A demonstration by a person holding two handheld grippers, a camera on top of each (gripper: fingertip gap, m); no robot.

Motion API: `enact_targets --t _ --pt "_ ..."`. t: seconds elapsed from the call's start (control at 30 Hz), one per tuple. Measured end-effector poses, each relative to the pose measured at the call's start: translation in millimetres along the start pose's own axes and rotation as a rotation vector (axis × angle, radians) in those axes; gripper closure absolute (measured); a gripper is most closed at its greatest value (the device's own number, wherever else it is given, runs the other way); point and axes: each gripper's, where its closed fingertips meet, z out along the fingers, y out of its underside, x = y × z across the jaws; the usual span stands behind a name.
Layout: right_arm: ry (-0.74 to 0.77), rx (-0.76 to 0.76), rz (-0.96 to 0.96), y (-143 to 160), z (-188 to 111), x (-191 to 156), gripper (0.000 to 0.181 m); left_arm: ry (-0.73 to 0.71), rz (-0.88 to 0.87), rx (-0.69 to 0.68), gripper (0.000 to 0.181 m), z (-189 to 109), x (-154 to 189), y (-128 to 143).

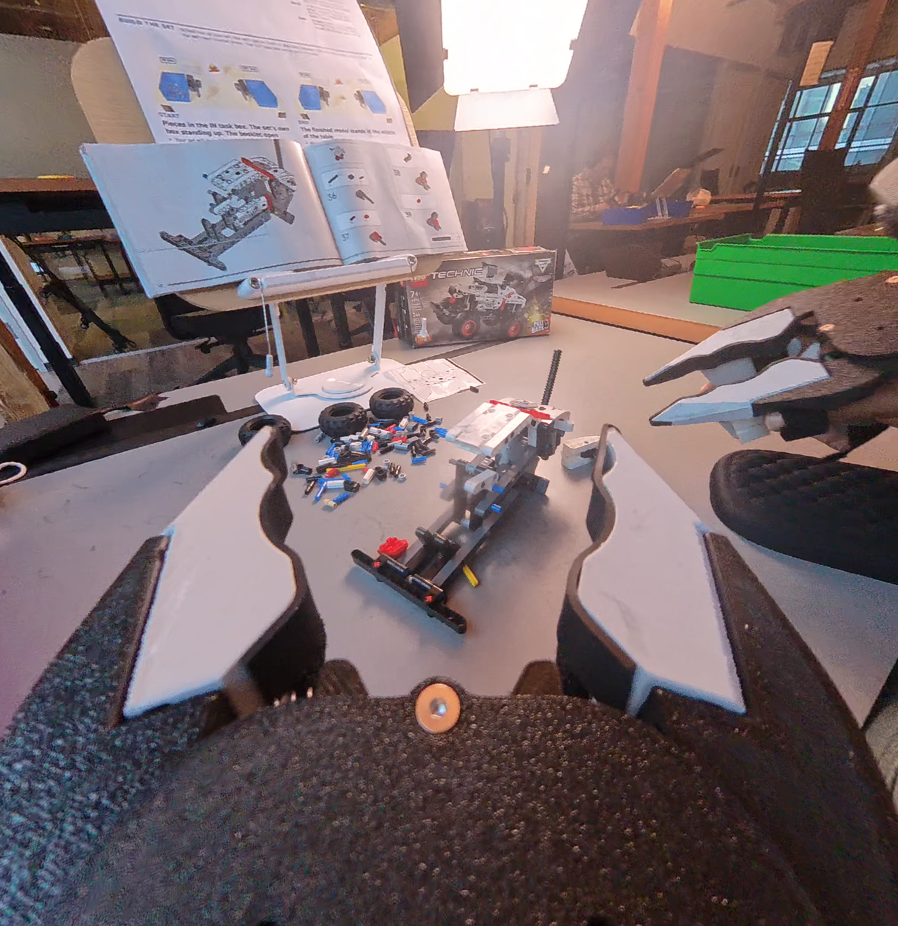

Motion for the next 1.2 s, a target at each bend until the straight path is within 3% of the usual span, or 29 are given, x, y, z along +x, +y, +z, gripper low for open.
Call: enact_targets --t 0.1,0.2,0.23,0.3,0.37,0.47,0.53,0.67,0.77,0.83,1.03,1.13,1.2 --pt "-0.188 -0.114 0.089 19.4 35.1 4.4 0.124 -0.023 -0.001 0.026 0.077 -6.3 -11.4 -8.1" --pt "-0.321 -0.195 0.188 30.3 64.6 0.8 0.119 -0.044 -0.008 0.007 0.073 -6.7 -21.0 -4.5" --pt "-0.355 -0.222 0.187 34.0 69.3 -2.8 0.129 -0.045 -0.001 -0.011 0.064 -4.7 -23.0 -0.6" --pt "-0.335 -0.225 0.154 35.9 74.7 -0.4 0.168 -0.042 0.007 -0.052 0.054 -0.4 -24.7 9.3" --pt "-0.385 -0.103 0.097 17.2 60.1 -9.2 0.168 -0.010 0.018 -0.035 0.059 1.3 -19.7 9.5" --pt "-0.452 0.260 -0.123 -33.2 6.0 -38.2 0.168 0.096 0.038 0.031 0.093 -0.1 -1.7 -0.3" --pt "-0.484 0.418 -0.148 -59.8 -27.8 -55.7 0.168 0.233 -0.008 0.098 0.115 -2.0 20.2 -13.4" --pt "-0.504 0.614 -0.246 -94.6 -68.1 -89.5 0.168 0.497 -0.117 0.162 0.122 -5.0 67.8 -33.1" --pt "-0.537 0.679 -0.296 -110.6 -78.6 -114.7 0.168 0.732 -0.167 0.122 0.130 -13.1 107.6 -34.0" --pt "-0.574 0.705 -0.320 -118.1 -83.6 -129.8 0.168 0.789 -0.093 0.107 0.137 -17.9 123.3 -30.9" --pt "-0.658 0.717 -0.341 -124.1 -88.0 -153.1 0.168 0.781 0.086 0.111 0.164 -28.9 136.8 -24.6" --pt "-0.618 0.680 -0.289 -123.5 -76.6 -147.2 0.167 0.702 0.074 0.106 0.165 -23.4 128.5 -23.0" --pt "-0.573 0.655 -0.245 -123.4 -71.2 -141.1 0.157 0.659 0.042 0.115 0.165 -20.3 122.8 -21.2"
